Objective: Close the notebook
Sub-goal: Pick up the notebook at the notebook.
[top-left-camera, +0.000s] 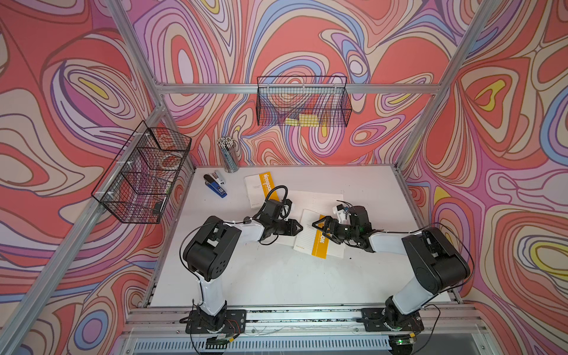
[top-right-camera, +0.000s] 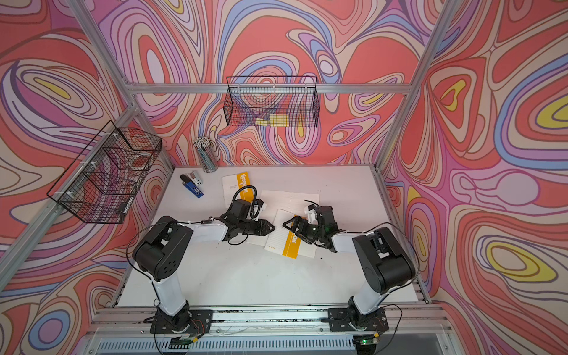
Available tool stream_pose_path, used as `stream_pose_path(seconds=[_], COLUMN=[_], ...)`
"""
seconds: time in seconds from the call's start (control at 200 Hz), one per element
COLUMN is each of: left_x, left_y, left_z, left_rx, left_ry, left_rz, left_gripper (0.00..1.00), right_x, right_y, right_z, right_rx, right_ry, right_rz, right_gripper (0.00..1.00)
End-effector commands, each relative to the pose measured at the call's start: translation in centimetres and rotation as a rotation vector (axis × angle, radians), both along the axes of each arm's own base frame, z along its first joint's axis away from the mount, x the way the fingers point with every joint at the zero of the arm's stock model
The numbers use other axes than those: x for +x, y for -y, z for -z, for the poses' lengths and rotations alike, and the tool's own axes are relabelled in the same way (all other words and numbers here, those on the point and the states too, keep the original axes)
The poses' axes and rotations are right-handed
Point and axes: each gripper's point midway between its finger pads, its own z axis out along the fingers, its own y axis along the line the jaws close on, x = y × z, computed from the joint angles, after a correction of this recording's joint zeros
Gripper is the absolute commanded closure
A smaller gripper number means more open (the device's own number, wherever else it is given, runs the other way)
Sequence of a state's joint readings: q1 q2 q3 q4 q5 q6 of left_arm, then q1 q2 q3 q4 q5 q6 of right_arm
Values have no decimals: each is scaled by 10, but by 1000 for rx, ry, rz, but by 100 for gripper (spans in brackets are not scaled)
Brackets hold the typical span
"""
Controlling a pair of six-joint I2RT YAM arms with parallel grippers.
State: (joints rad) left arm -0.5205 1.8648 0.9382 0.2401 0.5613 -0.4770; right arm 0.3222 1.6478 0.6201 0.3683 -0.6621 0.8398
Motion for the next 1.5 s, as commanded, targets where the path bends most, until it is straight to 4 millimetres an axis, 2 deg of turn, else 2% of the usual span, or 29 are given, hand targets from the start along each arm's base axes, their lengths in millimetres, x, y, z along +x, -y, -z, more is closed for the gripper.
stream_pose_path(seconds=[0.0,0.305,0.506,0.636,0.776,0.931,1.117,1.302,1.497], left_x=[10,5,5,4,3,2,5,13,35], left_y=[6,15,14,14,15,19,20,14,-12], left_z=[-7,-5,-1,-1,-5,-11,-25,-45,-68], left_rx=[-46,-101,-101,-102,-114,-141,-154,-140,-147], left_ry=[11,-30,-43,-43,-41,-39,-25,-6,21], left_rz=[1,49,49,53,65,84,91,74,3], left_gripper=[65,73,75,83,96,100,100,100,100], right_x=[-4,-4,-5,-5,-4,-2,2,6,6], right_y=[0,0,-1,-1,-1,-2,-6,-7,-7], right_z=[9,12,12,13,12,8,-12,-41,-65], right_rx=[-11,-9,-7,-7,-4,0,11,2,-5], right_ry=[-10,-17,-18,-18,-16,-8,28,84,132], right_rz=[-3,-2,-4,-5,-5,-9,-25,-45,-55], right_gripper=[2,2,2,2,2,2,2,2,2])
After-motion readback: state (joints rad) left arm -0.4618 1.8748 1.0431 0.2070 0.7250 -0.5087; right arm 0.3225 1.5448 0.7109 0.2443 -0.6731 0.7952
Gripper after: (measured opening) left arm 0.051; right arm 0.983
